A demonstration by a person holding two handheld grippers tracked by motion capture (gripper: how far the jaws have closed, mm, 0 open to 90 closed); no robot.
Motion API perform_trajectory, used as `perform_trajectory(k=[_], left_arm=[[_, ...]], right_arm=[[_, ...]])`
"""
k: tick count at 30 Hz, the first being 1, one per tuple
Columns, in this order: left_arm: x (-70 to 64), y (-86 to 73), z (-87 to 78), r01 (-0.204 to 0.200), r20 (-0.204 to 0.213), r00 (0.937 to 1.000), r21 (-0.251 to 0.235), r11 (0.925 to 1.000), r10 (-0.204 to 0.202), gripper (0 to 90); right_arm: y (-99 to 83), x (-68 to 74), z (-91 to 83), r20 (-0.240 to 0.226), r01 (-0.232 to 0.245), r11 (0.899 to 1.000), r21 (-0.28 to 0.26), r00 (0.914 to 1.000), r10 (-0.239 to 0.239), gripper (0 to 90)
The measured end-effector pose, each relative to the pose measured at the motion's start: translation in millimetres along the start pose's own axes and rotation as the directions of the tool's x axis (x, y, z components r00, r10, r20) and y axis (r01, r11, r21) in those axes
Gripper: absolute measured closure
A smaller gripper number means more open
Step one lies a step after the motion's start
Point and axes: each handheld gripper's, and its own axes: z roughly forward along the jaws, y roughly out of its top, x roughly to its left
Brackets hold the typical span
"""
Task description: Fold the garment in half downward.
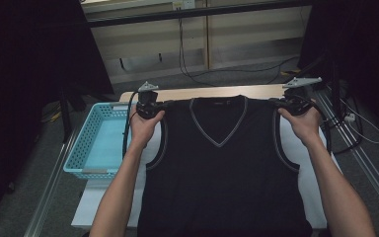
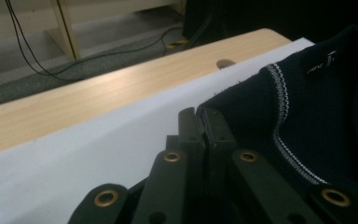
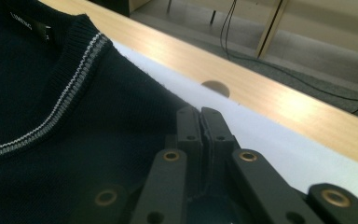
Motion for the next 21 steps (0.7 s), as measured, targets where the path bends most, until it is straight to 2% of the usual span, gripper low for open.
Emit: perform_trajectory(k=[9, 12, 17, 21], left_arm=[[1.4, 16.9, -8.1, -0.004, -0.001, 1.0000, -0.057, 0.9983, 0.004, 87.8], [2.3, 21.1, -8.8, -0.009, -0.005, 0.9999, -0.056, 0.9984, 0.009, 87.8], [2.8, 28.5, -9.2, 0.010, -0.003, 0.9999, -0.076, 0.9971, -0.010, 87.8], [1.5, 35.1, -8.8, -0.005, -0.005, 1.0000, -0.081, 0.9967, 0.005, 87.8]], right_arm=[[20.6, -3.2, -9.5, 0.019, 0.006, 0.999, -0.038, 0.9998, -0.005, 87.7], [25.8, -4.2, -12.5, 0.024, 0.008, 0.999, -0.051, 0.9997, -0.007, 87.7], [34.3, -7.1, -18.4, 0.025, 0.001, 0.997, -0.082, 0.9997, 0.001, 87.7], [40.9, -11.5, -22.5, 0.029, -0.014, 0.994, -0.104, 0.9994, 0.017, 87.7]])
